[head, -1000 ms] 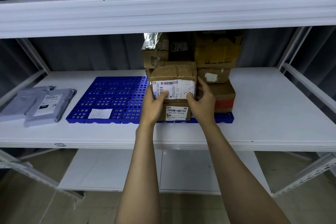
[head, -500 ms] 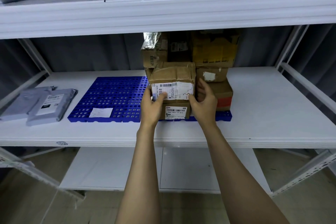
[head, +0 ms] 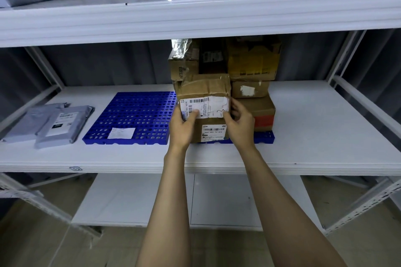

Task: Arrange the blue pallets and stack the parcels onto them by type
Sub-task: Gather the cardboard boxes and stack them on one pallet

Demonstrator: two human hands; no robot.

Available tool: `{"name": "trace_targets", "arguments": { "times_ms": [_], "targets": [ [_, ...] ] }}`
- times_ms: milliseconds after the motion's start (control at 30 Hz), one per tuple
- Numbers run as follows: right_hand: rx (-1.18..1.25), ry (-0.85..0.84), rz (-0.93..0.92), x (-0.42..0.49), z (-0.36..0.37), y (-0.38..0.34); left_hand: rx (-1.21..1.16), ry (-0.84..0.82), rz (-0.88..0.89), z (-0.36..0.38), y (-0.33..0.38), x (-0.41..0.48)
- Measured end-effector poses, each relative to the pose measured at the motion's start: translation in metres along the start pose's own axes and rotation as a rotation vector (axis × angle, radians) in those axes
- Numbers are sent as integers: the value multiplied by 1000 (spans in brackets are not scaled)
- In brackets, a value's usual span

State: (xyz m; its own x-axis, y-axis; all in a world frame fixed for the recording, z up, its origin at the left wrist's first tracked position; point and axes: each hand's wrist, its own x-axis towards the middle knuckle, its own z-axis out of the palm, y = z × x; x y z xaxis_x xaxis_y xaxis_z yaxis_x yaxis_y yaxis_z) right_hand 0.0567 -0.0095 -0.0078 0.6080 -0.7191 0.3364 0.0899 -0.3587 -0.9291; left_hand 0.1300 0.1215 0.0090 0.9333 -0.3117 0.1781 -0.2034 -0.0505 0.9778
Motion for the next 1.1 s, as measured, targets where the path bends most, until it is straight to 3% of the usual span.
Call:
{"name": "trace_targets", "arguments": {
  "times_ms": [633,1100],
  "targets": [
    [-25,63,2,3,8,5,52,-27,-40,2,-1,16],
    [-40,33,1,5,9,10,236,-65,30,1,-19,14]
  ]
}}
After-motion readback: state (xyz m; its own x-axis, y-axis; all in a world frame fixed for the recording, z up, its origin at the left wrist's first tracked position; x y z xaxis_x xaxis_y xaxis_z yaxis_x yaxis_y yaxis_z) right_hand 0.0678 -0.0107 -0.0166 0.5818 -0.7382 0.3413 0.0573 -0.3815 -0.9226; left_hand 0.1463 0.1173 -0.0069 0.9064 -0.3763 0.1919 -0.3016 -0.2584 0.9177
